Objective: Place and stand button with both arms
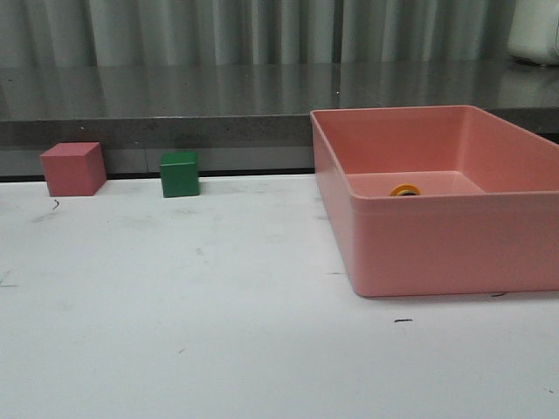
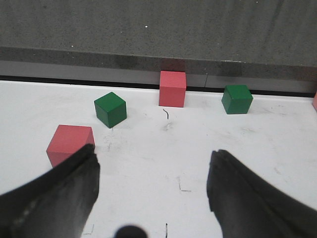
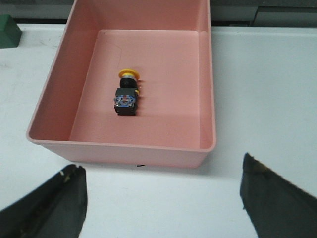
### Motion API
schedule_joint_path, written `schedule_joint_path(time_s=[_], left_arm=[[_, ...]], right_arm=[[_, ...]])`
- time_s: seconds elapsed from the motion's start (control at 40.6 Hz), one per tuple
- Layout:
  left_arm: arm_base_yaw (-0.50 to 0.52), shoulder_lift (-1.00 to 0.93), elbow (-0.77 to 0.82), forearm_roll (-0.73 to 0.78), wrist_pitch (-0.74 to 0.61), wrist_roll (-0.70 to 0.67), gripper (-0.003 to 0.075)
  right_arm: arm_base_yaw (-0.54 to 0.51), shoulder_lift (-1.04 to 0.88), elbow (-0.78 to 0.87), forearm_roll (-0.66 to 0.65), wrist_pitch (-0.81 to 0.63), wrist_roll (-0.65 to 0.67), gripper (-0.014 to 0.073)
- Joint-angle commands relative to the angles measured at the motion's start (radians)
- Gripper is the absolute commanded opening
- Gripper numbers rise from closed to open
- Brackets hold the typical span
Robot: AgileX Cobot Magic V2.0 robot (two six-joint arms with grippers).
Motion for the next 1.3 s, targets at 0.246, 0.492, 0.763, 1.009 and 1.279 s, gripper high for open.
schedule_joint_path(time_s=[0.246,0.492,0.763,1.009,1.279], left_arm=[[0.004,0.013,-0.033,0.002,-0.076,-0.004,0.0439],[0.004,0.013,-0.033,0.002,-0.076,-0.004,0.0439],[0.004,0.013,-0.033,0.002,-0.076,-0.004,0.0439],[0.004,0.013,-0.033,0.004,-0.075,-0.004,0.0439],[0.004,0.013,-0.033,0.006,-0.075,-0.004,0.0439]], right_arm=[[0.204,0.240,-0.184,-0.024,-0.020,-0.039,0.0643],[0.249,0.461,-0.339,-0.087,0.029,0.014,0.0643],[0.249,0.675,-0.510,-0.140,0.098,0.113,0.0643],[0.248,0.875,-0.652,-0.174,0.169,0.178,0.0643],[0.224,1.041,-0.753,-0.215,0.193,0.256,0.0643]])
